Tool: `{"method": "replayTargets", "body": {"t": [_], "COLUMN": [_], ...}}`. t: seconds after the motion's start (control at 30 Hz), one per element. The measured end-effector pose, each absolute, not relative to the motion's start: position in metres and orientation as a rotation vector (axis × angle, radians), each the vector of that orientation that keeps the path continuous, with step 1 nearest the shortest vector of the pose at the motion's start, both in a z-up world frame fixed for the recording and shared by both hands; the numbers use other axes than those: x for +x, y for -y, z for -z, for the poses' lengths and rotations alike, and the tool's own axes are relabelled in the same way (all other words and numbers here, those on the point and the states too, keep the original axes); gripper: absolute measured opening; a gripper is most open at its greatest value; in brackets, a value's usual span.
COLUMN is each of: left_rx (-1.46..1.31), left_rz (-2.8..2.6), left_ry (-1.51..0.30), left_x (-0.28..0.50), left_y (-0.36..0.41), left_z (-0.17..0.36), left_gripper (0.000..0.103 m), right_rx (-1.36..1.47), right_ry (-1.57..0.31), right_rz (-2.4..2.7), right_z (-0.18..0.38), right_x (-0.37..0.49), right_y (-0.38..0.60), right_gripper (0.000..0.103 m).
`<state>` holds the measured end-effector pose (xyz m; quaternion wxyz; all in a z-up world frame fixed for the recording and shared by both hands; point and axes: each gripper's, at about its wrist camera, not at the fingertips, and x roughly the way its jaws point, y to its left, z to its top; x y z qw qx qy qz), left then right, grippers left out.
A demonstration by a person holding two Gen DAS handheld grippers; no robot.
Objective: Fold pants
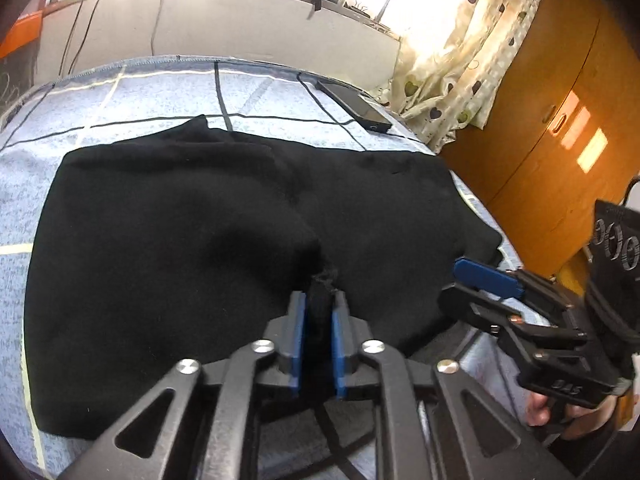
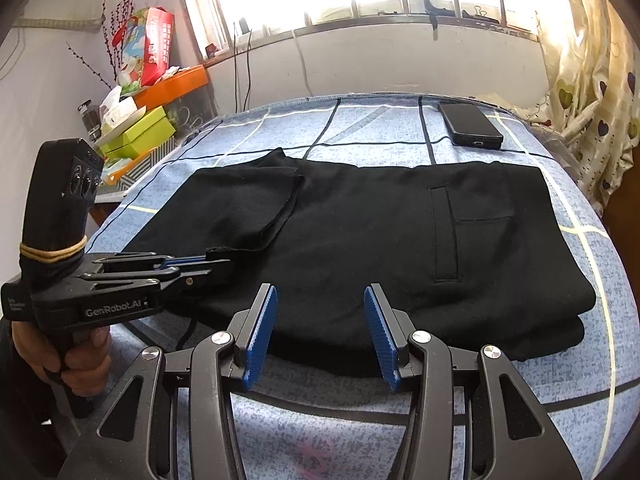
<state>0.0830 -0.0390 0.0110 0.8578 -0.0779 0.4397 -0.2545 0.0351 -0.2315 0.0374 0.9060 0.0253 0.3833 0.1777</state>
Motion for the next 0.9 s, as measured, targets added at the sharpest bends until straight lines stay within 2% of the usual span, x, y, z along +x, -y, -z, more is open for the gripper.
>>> {"method": "replayTargets", "body": {"t": [0.07,0.3,0.43,0.5,0.9], "left_rx": [-0.182,-0.152,-0.093,-0.09,-0.066], "left_rz": [0.567,0.38,0.17,0.187,0.251], "left_ry": [-0.911,-0.784,-0.882,-0.861,-0.857], "left_x": [0.076,0.065,0.082,0.077,0.098], "left_y": [0.036,0.001,-0.022,-0.027,0.012], "left_z": [-0.02,-0.039,-0.014,-0.01,-0.026], "left_gripper": [0.026,0.026,0.025,0.026,0.026], "right_rx": [0.053,0.048,0.042,0.04,0.037], "right_ry": [-0.786,-0.783,-0.785,-0.793,-0.795], "right_rz": [-0.362,-0.352,-0.362,-0.359,-0.312], "right_z": [-0.039,-0.041,-0.04,-0.038,-0.037], "right_x": [0.034,0.033,0.033,0.034,0.037], "right_y": [0.233,0.234,0.232,0.233,0.242], "right_gripper": [0.047,0.047,0.047,0.047,0.047]}}
